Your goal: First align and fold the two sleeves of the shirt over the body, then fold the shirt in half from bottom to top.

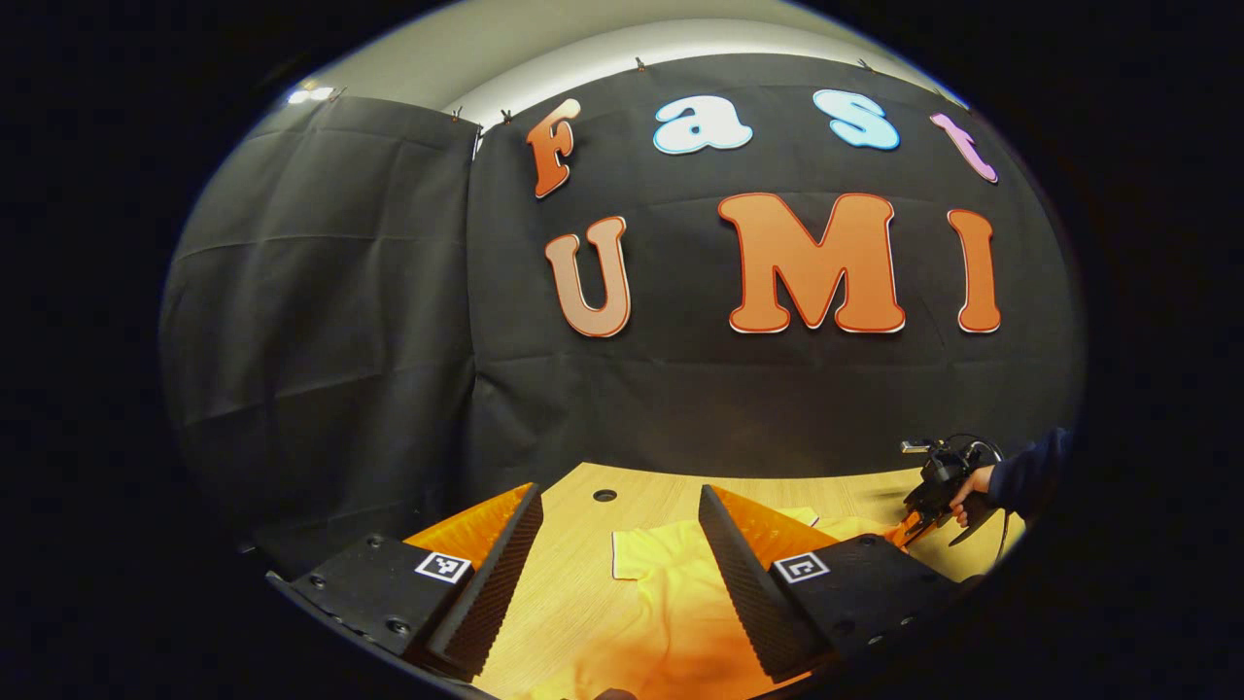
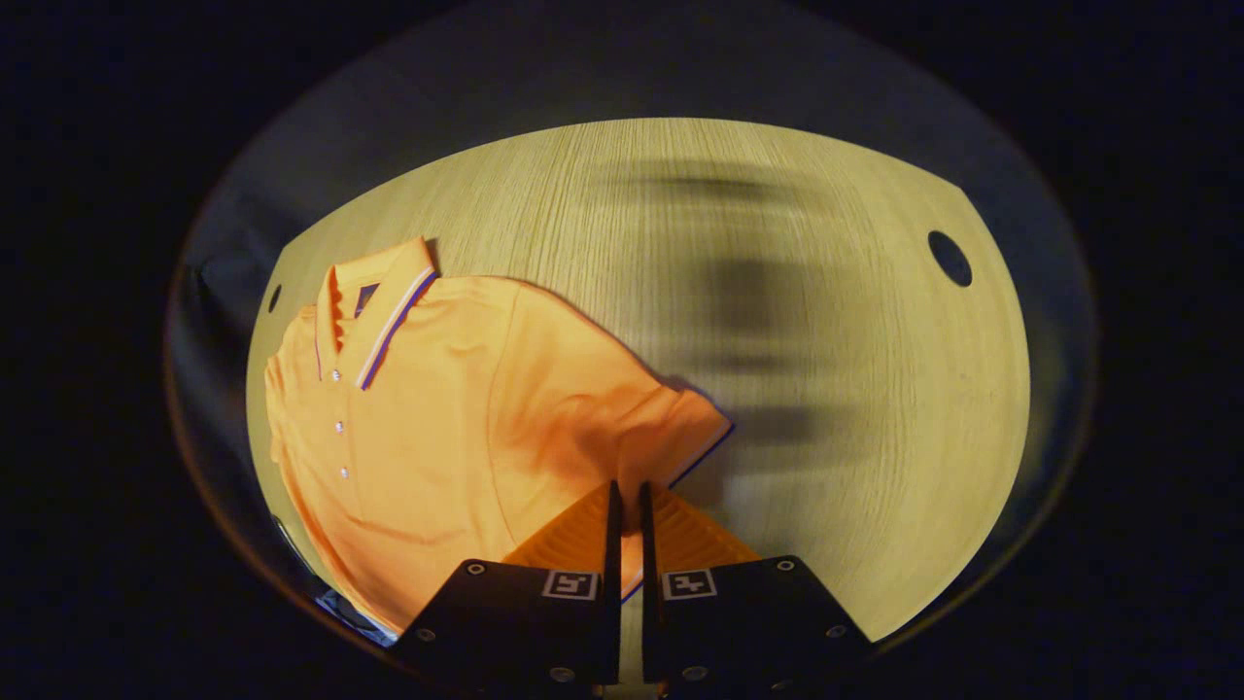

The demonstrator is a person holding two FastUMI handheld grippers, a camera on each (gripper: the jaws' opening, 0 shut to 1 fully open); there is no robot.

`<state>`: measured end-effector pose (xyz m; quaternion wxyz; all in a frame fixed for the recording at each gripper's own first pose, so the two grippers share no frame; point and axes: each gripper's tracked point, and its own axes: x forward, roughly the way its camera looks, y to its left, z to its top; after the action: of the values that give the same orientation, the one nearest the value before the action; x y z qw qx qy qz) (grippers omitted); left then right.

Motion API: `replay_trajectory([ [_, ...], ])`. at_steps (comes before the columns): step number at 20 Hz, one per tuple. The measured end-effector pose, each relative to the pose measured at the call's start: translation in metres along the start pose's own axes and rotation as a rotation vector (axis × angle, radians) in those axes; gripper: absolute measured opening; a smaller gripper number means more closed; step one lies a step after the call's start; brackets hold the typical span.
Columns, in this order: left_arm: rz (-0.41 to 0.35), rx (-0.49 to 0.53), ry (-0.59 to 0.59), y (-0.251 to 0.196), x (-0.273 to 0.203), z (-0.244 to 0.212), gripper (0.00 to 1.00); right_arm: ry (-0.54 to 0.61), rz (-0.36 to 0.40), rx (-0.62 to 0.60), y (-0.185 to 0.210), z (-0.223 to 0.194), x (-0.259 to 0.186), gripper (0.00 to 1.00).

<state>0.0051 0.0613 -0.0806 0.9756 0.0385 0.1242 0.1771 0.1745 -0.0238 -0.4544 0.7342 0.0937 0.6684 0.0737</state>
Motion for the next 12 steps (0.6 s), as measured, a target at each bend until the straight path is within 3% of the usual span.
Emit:
replay_trajectory([
  [1, 0.008, 0.000, 0.000, 0.003, 0.000, 0.002, 0.97, -0.051, -0.010, -0.006, 0.001, 0.012, -0.001, 0.12],
  [2, 0.014, -0.004, 0.002, 0.005, 0.000, 0.002, 0.97, -0.072, 0.023, -0.005, 0.010, 0.018, -0.015, 0.07],
  [4, 0.025, -0.013, 0.015, 0.008, 0.001, -0.003, 0.97, -0.089, 0.089, 0.004, 0.030, 0.025, -0.031, 0.06],
  [12, 0.062, -0.005, 0.013, 0.014, -0.001, -0.003, 0.98, -0.135, 0.221, -0.033, 0.098, 0.046, -0.067, 0.06],
])
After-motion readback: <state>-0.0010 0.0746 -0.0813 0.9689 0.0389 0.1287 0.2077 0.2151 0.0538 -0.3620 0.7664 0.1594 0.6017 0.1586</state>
